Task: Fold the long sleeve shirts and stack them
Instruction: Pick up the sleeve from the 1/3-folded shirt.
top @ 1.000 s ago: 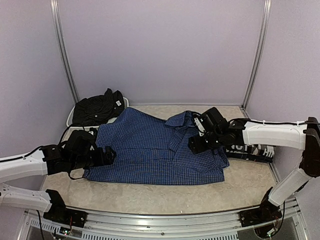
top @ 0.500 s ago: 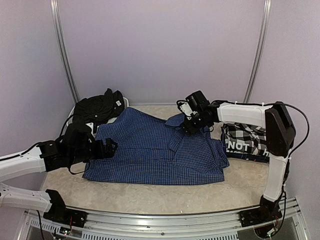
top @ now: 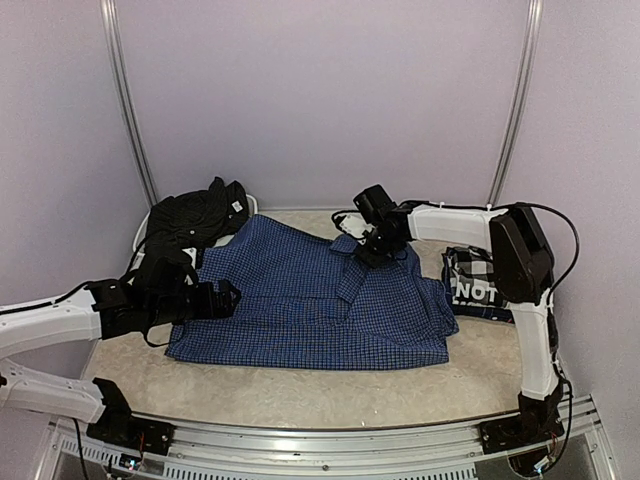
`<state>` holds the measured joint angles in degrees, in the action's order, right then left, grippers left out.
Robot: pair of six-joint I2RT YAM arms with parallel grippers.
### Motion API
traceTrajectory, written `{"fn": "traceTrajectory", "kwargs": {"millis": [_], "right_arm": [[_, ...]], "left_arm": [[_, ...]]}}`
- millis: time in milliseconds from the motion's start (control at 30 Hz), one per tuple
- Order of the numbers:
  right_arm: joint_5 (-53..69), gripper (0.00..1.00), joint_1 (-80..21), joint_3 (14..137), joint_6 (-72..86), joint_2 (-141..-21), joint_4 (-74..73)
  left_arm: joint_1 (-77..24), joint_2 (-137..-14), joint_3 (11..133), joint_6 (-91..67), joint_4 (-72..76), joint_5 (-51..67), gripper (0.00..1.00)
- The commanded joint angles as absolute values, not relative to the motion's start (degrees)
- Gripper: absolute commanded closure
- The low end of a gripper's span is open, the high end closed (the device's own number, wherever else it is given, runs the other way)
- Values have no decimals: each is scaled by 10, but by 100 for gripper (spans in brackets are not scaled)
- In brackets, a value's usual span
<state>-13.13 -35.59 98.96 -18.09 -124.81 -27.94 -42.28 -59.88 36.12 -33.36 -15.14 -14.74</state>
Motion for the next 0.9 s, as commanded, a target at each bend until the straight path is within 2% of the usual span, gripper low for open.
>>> {"fn": "traceTrajectory", "kwargs": {"millis": [0,133,500,867], "right_arm": [[-131,66,-352,1035,-225,-1275,-309],[-97,100,-347,1023,-219,-1243,-300],[-15,100,-333,854,-110,-1021,-165],[33,100,-333,693,-2,-951,-45]], "left_arm": [[-418,-609,378,-326,-133,-137,1],[-417,-610,376,-323,-129,-139,1],[-400,-623,386,-329,-58,-108,1],[-393,-715,399,-375,93,18,1]]}}
